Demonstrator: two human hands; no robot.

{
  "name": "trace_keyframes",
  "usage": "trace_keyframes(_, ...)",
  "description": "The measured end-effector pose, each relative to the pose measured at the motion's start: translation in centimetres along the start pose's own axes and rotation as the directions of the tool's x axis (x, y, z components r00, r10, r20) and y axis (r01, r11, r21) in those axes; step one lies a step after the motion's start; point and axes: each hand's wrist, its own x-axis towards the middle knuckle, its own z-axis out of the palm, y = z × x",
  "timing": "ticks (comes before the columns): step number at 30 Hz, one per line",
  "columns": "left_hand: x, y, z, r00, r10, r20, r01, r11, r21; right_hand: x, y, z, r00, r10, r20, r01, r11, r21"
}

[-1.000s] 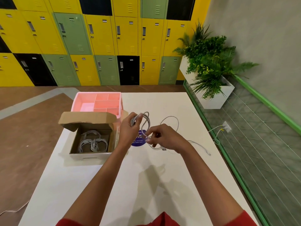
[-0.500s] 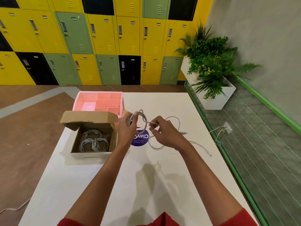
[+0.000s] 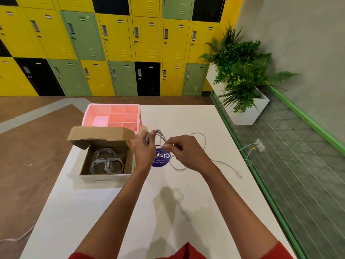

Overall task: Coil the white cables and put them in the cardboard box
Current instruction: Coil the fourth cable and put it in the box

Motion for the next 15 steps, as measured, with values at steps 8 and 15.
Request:
trace_keyframes(8,0.5,1.2,-0.9,0.98,0.061,0.187,-0.028,0.984,-0.174,1.1,1.1,-3.3,0.956,0.158,-0.247,-0.081,0.951,0.297)
trace_keyframes(15,-1.6,4.1,0.0,0.902,0.155,0.402,0.037,0.902,-0.43,1.7,3.7,-4.0,0.88,0.385,-0.276,-0.198,0.829,0.523)
